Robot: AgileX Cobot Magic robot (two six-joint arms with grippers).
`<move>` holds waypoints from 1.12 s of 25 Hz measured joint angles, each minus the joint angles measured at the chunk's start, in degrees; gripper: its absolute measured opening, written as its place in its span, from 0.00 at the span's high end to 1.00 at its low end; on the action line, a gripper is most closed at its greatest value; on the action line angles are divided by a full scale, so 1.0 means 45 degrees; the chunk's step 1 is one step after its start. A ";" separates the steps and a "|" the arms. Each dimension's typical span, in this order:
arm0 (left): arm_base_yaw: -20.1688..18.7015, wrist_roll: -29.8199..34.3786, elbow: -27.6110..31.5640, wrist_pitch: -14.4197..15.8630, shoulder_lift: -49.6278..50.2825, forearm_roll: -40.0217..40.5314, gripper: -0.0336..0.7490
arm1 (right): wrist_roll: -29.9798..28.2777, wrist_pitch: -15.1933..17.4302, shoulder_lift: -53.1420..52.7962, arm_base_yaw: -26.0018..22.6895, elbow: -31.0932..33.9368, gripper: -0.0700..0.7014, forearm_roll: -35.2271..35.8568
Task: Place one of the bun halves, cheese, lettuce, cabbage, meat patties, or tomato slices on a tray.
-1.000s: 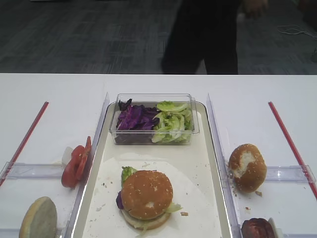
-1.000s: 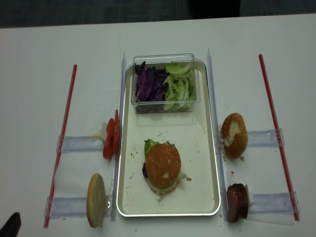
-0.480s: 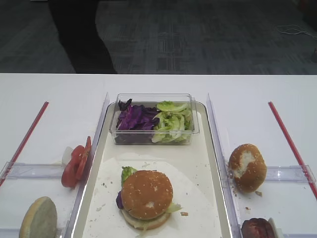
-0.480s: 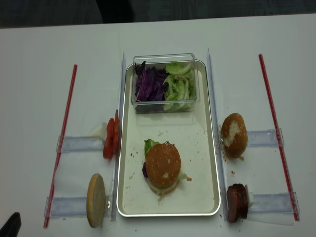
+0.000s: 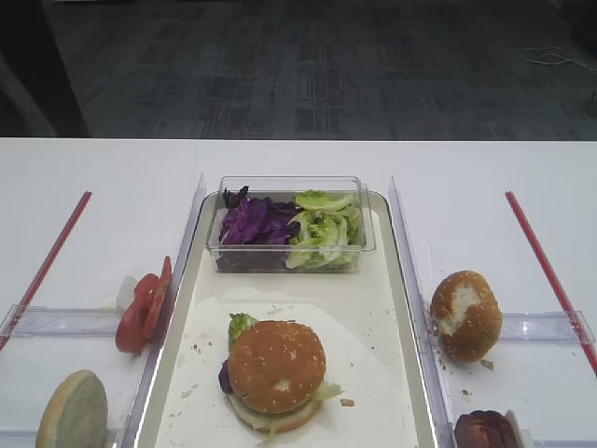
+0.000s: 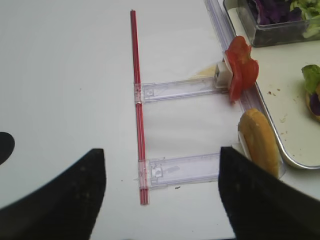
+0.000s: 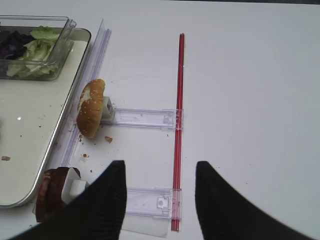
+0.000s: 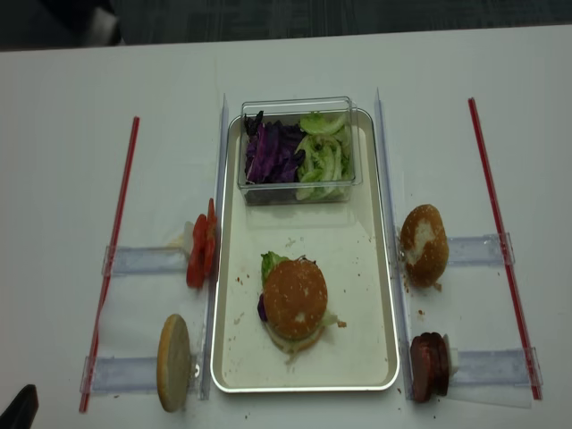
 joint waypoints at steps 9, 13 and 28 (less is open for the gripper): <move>0.0000 0.0000 0.0000 0.0000 0.0000 0.0000 0.34 | 0.0000 0.0000 0.0000 0.0000 0.0000 0.47 0.0000; 0.0000 0.0000 0.0000 0.0000 0.0000 0.0000 0.34 | 0.0000 0.0000 0.0000 0.0000 0.0000 0.47 0.0000; 0.0000 0.0000 0.0000 0.0000 0.0000 0.0000 0.34 | 0.0000 0.0000 0.0000 0.0000 0.0000 0.47 0.0000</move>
